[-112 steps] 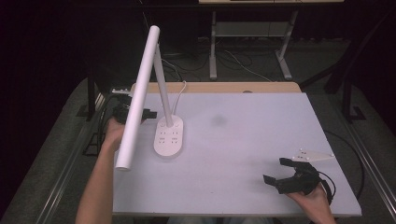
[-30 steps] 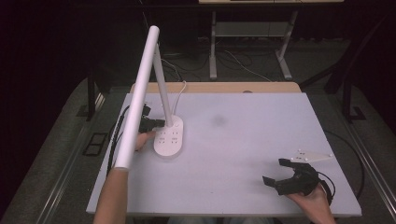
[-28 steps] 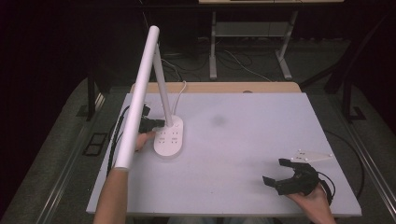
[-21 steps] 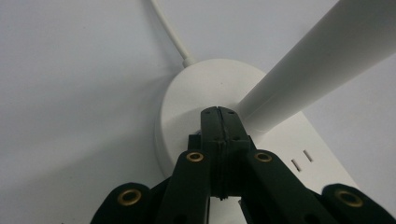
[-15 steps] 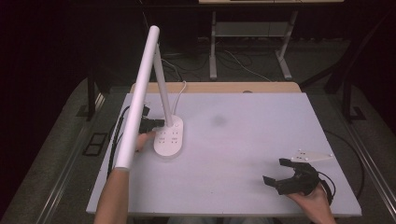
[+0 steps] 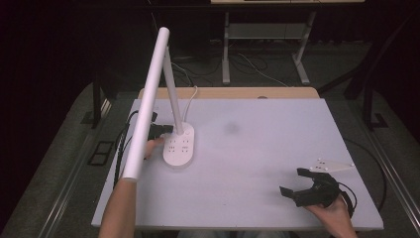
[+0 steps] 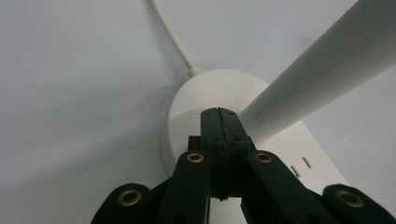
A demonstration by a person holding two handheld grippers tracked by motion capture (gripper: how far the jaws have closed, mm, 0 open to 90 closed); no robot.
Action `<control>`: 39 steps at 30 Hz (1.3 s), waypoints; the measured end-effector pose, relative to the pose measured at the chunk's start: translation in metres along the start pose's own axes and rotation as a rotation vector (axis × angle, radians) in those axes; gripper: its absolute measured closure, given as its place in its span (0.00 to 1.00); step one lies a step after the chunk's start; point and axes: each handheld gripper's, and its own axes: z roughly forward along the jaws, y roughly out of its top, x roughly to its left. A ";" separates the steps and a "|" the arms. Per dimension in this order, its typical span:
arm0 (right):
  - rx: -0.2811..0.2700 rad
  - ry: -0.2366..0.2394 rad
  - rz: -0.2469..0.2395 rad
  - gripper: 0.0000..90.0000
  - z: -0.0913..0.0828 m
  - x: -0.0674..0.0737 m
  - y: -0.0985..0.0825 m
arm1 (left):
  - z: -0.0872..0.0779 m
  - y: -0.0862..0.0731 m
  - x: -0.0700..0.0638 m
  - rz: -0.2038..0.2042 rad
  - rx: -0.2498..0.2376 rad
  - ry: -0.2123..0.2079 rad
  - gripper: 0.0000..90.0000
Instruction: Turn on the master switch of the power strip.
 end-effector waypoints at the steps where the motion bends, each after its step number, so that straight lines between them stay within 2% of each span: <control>1: 0.000 0.000 0.000 0.00 0.000 0.000 0.000 | 0.000 0.000 0.000 0.000 0.000 0.000 1.00; 8: -0.002 -0.001 -0.001 0.00 0.000 0.000 0.000 | -0.015 0.005 0.003 0.026 -0.026 0.022 1.00; 13: -0.003 -0.001 -0.005 0.00 0.000 0.001 0.000 | -0.023 0.005 0.003 0.024 -0.034 0.028 1.00; 20: -0.005 0.000 -0.003 0.00 0.000 0.001 0.000 | -0.041 0.005 0.002 0.018 -0.083 0.044 0.99; 22: -0.008 0.001 -0.003 0.00 0.000 0.001 0.000 | -0.047 0.005 0.002 0.020 -0.073 0.045 0.91; 25: -0.010 0.002 -0.003 0.00 0.000 0.001 0.000 | -0.052 0.004 0.001 0.006 -0.077 0.047 0.85; 28: -0.011 0.003 -0.003 0.00 -0.001 0.001 0.000 | -0.059 0.000 -0.001 -0.023 -0.099 0.029 0.71; 31: -0.013 0.002 -0.003 0.00 -0.001 0.001 0.000 | -0.062 -0.001 -0.002 -0.023 -0.088 0.024 0.57; 33: -0.013 0.002 0.002 0.00 -0.001 0.001 0.000 | -0.065 -0.004 -0.004 -0.027 -0.105 0.027 0.51; 34: -0.013 0.001 0.005 0.00 -0.001 0.001 0.000 | -0.071 -0.006 -0.005 -0.032 -0.129 0.020 0.48; 35: -0.013 0.001 0.005 0.00 -0.001 0.001 0.000 | -0.071 -0.006 -0.005 -0.032 -0.129 0.020 0.45; 37: -0.014 0.001 0.007 0.00 -0.002 0.001 0.000 | -0.076 -0.009 -0.007 -0.052 -0.160 0.011 0.39; 39: -0.016 0.000 0.004 0.00 -0.002 0.001 -0.001 | -0.081 -0.012 -0.007 -0.051 -0.170 -0.001 0.31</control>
